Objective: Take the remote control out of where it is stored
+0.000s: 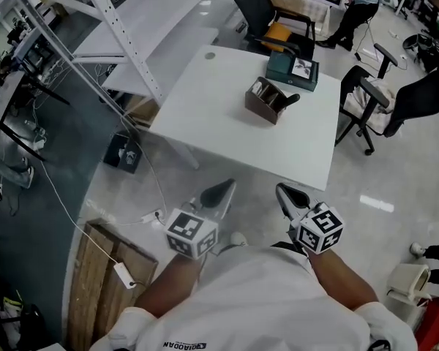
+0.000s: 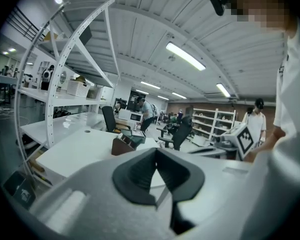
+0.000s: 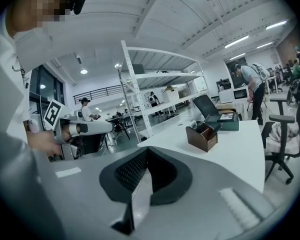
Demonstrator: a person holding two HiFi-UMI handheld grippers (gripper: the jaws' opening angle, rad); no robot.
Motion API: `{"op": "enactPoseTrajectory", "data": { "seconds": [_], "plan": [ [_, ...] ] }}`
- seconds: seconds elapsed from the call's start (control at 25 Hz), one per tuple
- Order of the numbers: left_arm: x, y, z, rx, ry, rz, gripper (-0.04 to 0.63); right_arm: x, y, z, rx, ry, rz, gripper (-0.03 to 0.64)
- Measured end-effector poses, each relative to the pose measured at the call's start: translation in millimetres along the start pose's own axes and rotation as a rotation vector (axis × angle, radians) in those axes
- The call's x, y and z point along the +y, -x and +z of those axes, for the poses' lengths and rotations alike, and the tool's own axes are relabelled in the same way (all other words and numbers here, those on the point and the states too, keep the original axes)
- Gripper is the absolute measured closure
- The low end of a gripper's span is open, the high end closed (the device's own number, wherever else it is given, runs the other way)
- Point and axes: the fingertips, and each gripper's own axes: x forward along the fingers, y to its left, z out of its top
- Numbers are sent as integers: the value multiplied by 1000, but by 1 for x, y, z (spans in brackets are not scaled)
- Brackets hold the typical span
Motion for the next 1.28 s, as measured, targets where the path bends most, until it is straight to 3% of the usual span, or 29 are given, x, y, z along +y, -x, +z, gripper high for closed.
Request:
{"op": "enactPoseTrajectory", "data": {
  "seconds": [0.56, 1.28],
  "plan": [
    [26, -21, -9, 31, 33, -64, 592, -32, -15, 9, 3, -12, -104, 611],
    [65, -108, 11, 91, -15, -62, 592, -118, -72, 34, -8, -59, -93, 611]
  ]
}}
